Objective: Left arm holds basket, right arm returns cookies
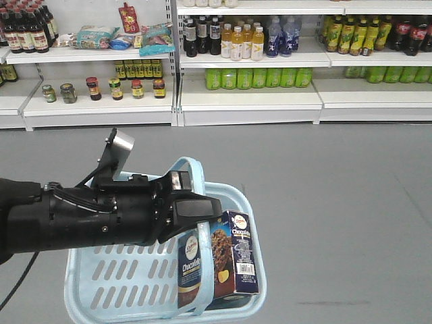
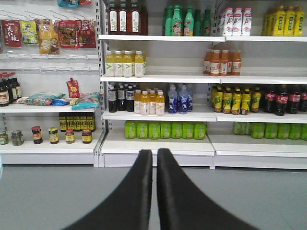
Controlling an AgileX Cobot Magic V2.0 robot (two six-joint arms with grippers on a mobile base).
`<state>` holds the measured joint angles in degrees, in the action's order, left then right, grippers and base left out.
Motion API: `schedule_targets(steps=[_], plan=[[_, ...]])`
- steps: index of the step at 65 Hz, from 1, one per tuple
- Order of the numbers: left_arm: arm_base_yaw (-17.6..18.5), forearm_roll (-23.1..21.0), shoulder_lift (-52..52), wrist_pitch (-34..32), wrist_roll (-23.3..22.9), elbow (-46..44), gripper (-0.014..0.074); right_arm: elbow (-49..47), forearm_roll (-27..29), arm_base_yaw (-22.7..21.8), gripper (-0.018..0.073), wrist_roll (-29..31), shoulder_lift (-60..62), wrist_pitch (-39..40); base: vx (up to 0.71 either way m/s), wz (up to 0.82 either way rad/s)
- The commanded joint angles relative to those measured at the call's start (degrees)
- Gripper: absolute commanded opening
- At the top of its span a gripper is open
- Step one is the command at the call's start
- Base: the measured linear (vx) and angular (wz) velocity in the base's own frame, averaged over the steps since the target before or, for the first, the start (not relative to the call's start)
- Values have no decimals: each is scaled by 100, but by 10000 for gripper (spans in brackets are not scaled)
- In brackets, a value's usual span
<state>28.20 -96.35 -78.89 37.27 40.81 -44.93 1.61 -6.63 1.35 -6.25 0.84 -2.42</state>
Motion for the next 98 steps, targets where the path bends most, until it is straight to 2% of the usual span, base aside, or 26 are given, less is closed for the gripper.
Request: schedule_targets(steps=[1,98], plan=[[28,-558,214,228,24,-212,-6,102,-19,-7,-6,-6,55,424,50,10],[28,-557,214,228,24,-212,-6,102,-19,-7,-6,-6,55,418,48,4]])
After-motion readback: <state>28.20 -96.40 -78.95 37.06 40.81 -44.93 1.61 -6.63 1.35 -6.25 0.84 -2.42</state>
